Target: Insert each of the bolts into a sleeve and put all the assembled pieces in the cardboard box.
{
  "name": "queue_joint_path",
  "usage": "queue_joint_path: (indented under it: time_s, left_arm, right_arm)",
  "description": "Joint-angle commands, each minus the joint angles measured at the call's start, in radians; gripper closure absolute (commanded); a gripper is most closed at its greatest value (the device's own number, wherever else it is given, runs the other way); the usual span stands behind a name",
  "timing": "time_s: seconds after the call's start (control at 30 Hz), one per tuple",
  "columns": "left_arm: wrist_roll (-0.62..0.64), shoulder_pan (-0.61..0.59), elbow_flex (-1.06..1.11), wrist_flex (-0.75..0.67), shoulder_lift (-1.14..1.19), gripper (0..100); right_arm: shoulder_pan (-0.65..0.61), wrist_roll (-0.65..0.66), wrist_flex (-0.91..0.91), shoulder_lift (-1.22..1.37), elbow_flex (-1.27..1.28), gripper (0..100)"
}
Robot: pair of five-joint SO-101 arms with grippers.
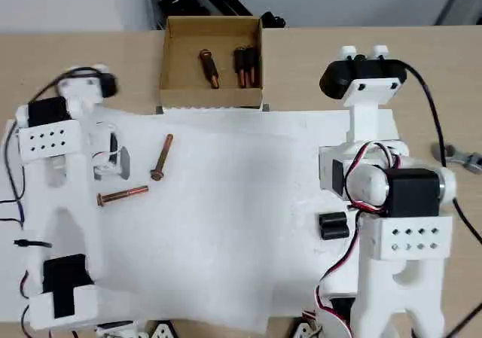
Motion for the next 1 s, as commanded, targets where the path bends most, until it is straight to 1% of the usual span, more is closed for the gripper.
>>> queue_joint_path:
  time_s: [0.0,0.03,0.13,0.2,0.3,0.37,0.5,0.57,0.67,0.87,0.97]
  left_arm:
    - [0.451,-0.003,0.018,0.020,-0.052,84]
    - [0.482,-0.005,0.024,0.014,-0.052,84]
    - [0.493,-0.003,0.030,0.009,-0.051,84]
    - [0.529,-0.011,0.045,0.008,-0.051,84]
    - [0.585,-0.049,0.102,-0.031,-0.049,79]
    - [0.582,-0.077,0.157,-0.077,-0.049,77]
    - [0.509,-0.107,0.295,-0.161,-0.049,77]
    - [0.523,-0.129,0.348,-0.195,-0.051,77]
    - [0.539,-0.146,0.357,-0.203,-0.051,77]
    - [0.582,-0.141,0.349,-0.219,-0.052,77]
    - [0.583,-0.118,0.349,-0.222,-0.057,77]
  right_arm:
    - [0.007,0.005,-0.019,-0.013,-0.003,99.5]
    - [0.007,0.005,-0.019,-0.013,-0.003,99.5]
    - [0.007,0.017,-0.019,-0.013,-0.003,99.5]
    - [0.007,0.041,-0.019,-0.013,-0.003,99.5]
    - [0.007,0.046,-0.027,-0.013,-0.003,99.5]
    - [0.007,0.046,-0.038,-0.013,-0.003,99.5]
    - [0.005,0.046,-0.056,-0.013,-0.003,99.5]
    - [0.005,0.046,-0.058,-0.013,-0.003,99.5]
    - [0.005,0.046,-0.051,-0.013,-0.003,99.5]
    - [0.005,0.048,-0.054,-0.013,-0.003,99.5]
    - [0.004,0.048,-0.054,-0.013,-0.003,99.5]
